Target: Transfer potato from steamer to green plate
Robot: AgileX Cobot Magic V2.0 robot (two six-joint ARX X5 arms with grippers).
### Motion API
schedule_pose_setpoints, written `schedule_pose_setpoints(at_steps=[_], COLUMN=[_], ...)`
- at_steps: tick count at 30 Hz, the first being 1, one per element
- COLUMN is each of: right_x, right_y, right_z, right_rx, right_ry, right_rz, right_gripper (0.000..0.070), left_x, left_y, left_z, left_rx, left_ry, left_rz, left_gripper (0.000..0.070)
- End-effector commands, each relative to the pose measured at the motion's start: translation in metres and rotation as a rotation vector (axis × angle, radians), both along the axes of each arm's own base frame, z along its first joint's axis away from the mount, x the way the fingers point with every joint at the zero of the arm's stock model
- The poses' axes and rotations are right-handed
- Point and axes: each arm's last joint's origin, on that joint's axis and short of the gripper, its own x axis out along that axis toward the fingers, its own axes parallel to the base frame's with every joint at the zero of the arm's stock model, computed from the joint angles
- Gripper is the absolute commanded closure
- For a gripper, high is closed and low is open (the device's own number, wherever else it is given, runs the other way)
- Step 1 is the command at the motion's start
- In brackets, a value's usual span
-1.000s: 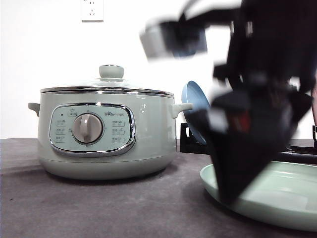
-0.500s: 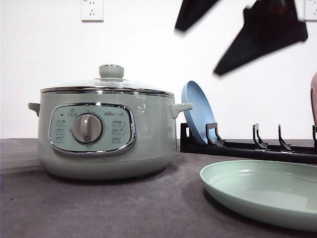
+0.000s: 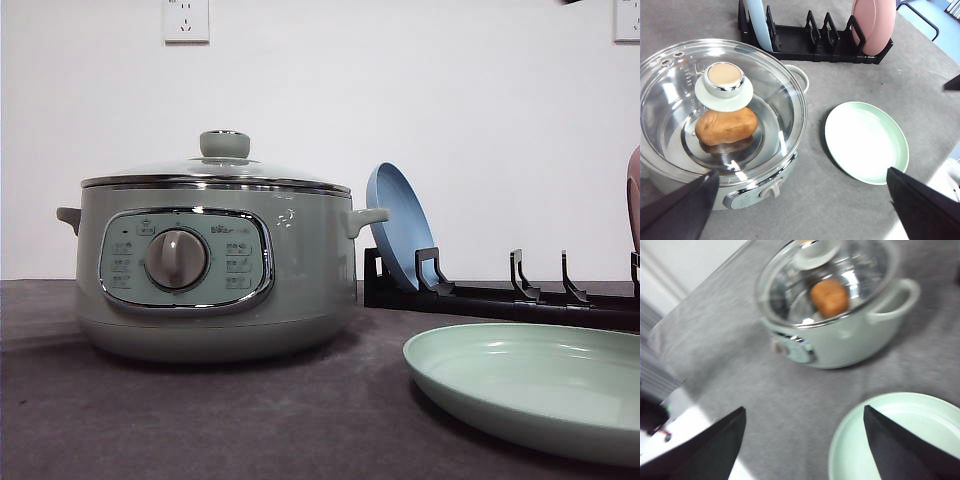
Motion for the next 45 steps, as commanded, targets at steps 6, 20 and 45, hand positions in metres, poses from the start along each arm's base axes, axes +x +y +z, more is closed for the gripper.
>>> schedule_pose_setpoints(at_steps=[6, 20, 45], right_x=[-0.021, -0.04, -0.04], right_y=[-0.021, -0.028, -0.028], right_z=[0.008, 0.014, 0.014], right_rx=[0.034, 0.089, 0.096], right_ry=[-0.028, -0.078, -0.068], right_rz=[-0.026, -0.029, -0.036], right_gripper=[0.0233, 0.0233, 0.0233], left_x=[0.001, 0.044, 0.188], left_y=[-0.001, -0.02, -0.107], left_z=[0.006, 0.001, -0.026], left_rx=[-0.011, 0.042, 0.428], left_ry=[-0.017, 0.155, 0.312], left_rz=[-0.005, 0.005, 0.163], left_gripper=[0.0, 0.0, 0.0])
